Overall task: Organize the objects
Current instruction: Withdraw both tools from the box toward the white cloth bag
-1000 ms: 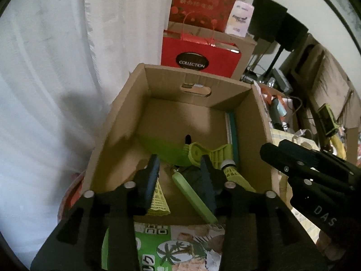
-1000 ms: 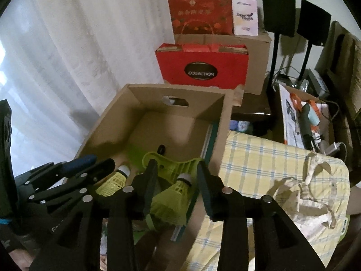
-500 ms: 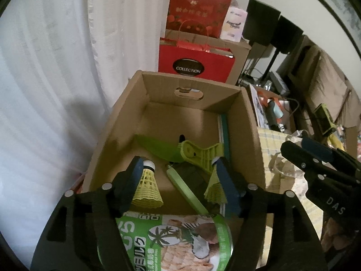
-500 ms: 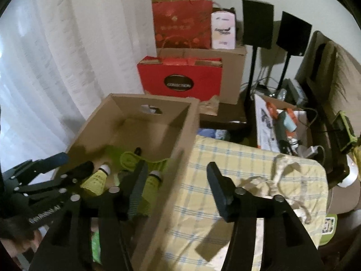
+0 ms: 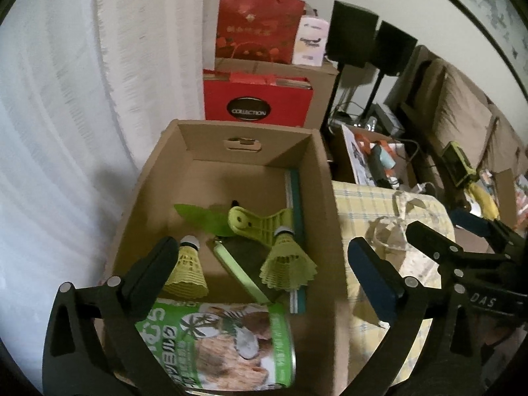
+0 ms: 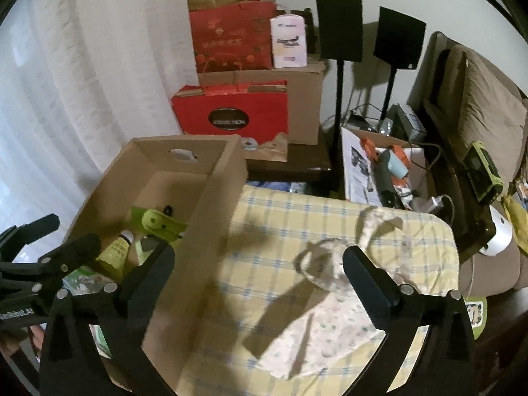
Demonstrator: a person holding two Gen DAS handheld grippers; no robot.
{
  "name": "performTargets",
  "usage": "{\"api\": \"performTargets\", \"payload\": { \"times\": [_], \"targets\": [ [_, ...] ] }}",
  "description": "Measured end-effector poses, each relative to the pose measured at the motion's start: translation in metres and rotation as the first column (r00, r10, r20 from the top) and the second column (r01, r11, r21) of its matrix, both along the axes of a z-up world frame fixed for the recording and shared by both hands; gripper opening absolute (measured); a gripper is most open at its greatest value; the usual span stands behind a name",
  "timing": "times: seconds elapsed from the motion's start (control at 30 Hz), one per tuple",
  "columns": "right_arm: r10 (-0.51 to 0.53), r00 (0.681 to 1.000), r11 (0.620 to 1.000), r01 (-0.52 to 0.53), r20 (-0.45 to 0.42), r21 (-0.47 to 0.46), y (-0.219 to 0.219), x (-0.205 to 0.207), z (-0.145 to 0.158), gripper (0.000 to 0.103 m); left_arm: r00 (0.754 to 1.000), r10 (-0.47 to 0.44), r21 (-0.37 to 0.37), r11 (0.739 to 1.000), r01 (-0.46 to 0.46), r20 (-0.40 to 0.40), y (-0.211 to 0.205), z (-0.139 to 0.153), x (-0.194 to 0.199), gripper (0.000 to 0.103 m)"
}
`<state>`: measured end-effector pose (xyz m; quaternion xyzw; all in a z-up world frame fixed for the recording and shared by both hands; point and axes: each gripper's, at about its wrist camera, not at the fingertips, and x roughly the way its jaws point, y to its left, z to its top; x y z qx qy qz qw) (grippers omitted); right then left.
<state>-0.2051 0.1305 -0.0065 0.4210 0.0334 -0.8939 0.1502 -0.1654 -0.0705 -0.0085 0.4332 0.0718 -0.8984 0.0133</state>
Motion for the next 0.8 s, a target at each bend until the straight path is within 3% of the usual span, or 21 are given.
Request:
{"api": "performTargets", "payload": {
  "times": [0.33,0.8],
  "targets": [
    [-0.054,0.998,0.998,0.054,-0.021,0.033,0.046,0.013,0.005,0.103,0.998,-0.065,-0.028,0.998,0.065,-0.003,0.039,0.005,0.013,0.103],
    [-0.139,0.99,0.989,0.14,-0.027,0.042,0.115,0.03,-0.001,0.103,0.986,-0.165,-0.005,0.986,0.165,-0.021,0.098,0.001,0.032,0.103]
  ]
}}
